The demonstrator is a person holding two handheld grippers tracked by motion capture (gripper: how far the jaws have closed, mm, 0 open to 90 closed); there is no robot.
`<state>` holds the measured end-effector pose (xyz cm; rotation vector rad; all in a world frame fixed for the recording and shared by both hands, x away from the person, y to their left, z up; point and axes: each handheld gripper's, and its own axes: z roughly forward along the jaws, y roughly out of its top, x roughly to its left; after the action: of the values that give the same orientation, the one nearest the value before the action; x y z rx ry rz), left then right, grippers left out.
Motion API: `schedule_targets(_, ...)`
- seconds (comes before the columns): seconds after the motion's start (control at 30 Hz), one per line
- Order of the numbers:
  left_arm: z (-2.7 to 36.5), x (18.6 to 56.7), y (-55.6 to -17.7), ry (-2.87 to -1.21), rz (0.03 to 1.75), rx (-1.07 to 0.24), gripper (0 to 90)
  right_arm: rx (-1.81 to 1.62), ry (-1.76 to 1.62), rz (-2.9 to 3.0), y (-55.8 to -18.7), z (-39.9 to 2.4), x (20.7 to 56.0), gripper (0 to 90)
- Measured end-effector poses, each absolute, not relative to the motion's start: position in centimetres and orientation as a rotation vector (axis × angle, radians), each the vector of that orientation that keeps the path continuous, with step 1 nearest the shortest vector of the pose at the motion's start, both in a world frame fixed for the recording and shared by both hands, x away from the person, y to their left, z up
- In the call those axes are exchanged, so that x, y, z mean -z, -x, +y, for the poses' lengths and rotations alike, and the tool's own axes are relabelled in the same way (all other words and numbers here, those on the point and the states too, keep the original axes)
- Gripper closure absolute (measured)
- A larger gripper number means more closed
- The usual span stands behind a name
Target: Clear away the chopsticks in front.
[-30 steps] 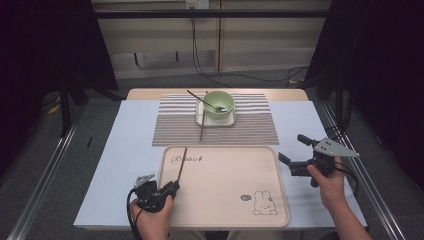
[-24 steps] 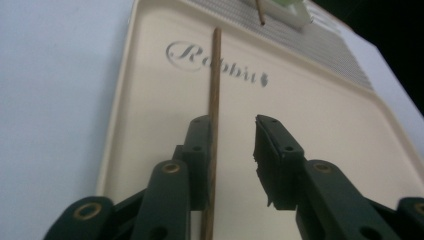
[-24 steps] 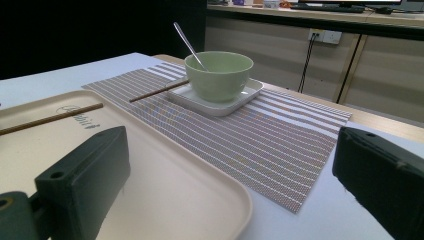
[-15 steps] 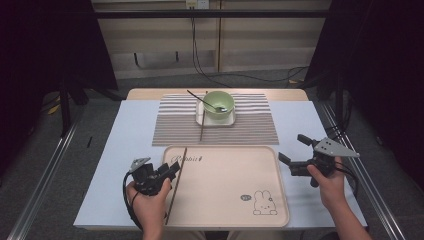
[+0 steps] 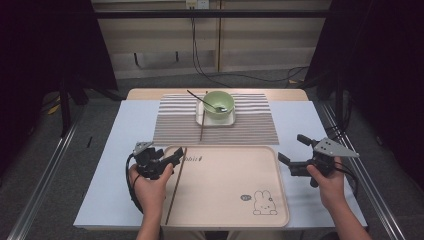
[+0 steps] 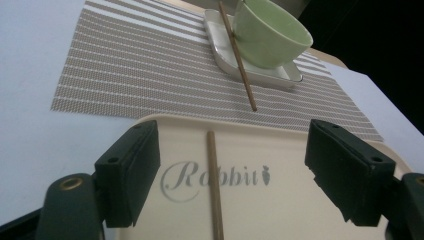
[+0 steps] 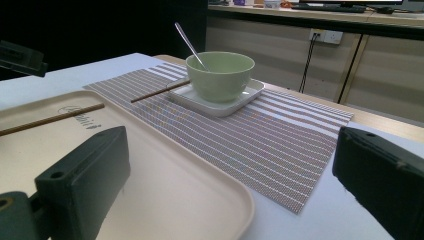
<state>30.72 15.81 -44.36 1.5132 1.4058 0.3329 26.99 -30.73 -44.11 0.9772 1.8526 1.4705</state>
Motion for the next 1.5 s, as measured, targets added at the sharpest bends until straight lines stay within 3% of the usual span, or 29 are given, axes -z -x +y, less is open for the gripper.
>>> schedule_targets(0.77,13.7,42.4,-37.1,-1.548,1.341,-0.345,17.6,-1.473,-0.976,1.856,-27.0,-30.7,44.1,1.8)
schedule_targets(1.5,10.8,43.3,-41.5,-1.629,1.317,-0.342,17.1,-1.462,-0.967,1.865,-27.1,-30.7,44.1,1.7)
